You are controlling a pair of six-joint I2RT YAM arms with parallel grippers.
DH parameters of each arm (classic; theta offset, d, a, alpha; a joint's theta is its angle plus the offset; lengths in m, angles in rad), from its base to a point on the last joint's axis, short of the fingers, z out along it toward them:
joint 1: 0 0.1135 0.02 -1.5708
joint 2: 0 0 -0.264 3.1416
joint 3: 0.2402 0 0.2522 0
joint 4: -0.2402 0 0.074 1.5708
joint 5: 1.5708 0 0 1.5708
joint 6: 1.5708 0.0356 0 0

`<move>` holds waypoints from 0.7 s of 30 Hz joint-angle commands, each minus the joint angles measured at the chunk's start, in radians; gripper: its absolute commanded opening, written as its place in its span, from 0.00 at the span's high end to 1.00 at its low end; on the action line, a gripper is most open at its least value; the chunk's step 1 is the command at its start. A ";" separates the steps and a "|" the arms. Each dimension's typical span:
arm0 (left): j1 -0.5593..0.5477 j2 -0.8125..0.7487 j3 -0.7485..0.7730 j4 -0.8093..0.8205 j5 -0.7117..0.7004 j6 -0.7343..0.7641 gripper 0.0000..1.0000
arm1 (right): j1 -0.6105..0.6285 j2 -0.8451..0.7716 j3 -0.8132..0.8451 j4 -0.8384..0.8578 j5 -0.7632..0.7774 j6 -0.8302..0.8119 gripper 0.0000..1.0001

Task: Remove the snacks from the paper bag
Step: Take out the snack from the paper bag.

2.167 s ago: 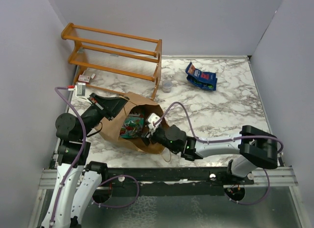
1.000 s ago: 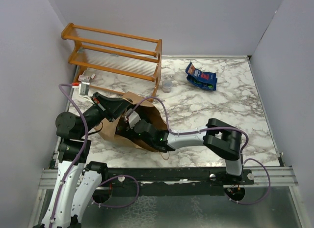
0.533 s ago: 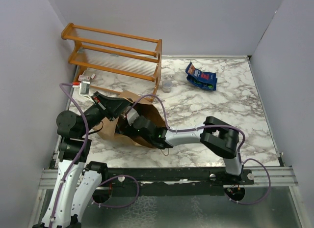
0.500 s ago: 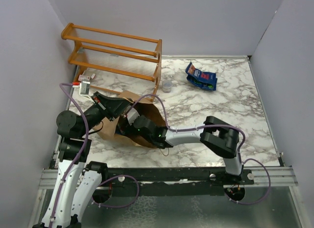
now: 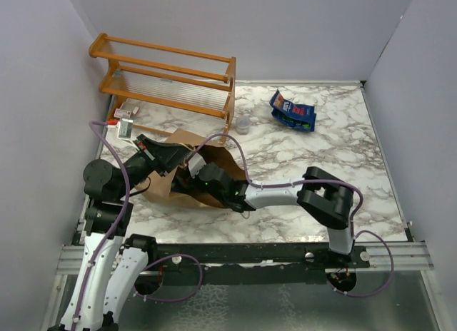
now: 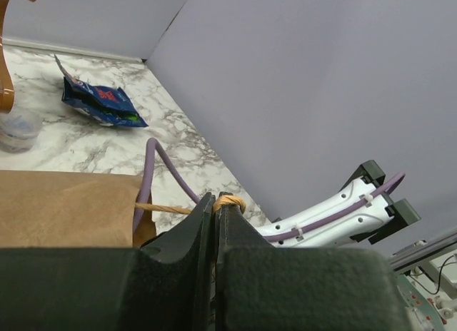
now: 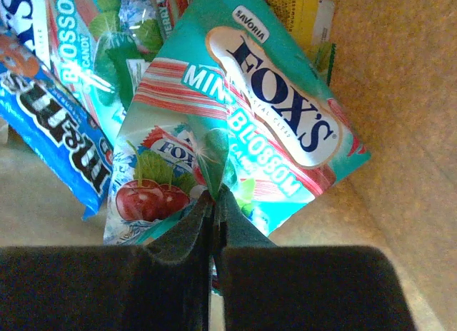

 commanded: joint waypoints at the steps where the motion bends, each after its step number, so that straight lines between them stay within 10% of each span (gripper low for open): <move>1: -0.002 -0.018 0.024 0.014 -0.024 0.017 1.00 | -0.012 -0.130 -0.056 0.007 -0.064 -0.033 0.99; 21: -0.002 -0.038 0.038 -0.048 -0.162 0.039 1.00 | -0.011 -0.553 -0.246 -0.063 -0.221 -0.065 0.99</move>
